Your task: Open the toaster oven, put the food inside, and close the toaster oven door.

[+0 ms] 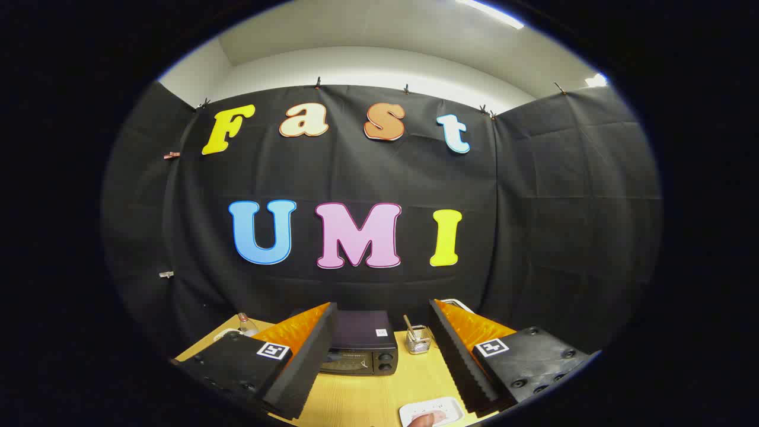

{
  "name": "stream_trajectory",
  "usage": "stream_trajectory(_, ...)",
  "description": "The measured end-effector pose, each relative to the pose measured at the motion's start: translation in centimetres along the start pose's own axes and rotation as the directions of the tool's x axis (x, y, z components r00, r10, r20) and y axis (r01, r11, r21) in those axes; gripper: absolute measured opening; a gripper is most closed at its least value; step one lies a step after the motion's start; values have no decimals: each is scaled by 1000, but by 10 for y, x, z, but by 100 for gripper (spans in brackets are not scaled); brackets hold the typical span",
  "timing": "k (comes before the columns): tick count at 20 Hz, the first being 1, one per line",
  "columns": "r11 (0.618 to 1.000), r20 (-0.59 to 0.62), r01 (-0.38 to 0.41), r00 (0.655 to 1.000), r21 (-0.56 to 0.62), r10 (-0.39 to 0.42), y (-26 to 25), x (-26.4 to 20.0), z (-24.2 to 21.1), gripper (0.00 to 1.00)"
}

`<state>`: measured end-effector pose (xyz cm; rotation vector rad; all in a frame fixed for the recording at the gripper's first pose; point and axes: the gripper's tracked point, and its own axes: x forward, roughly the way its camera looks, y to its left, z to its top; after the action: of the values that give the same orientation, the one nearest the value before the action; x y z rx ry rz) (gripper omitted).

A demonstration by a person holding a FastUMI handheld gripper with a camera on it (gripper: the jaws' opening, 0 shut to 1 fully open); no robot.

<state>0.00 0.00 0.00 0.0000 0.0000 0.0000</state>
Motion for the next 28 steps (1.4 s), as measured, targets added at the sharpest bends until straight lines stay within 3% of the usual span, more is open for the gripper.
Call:
stream_trajectory(21,1000,-21,-10,1000,-21,10,20,8,-10,97)
stream_trajectory(28,996,-150,-86,985,16,87,80,55,-83,97)
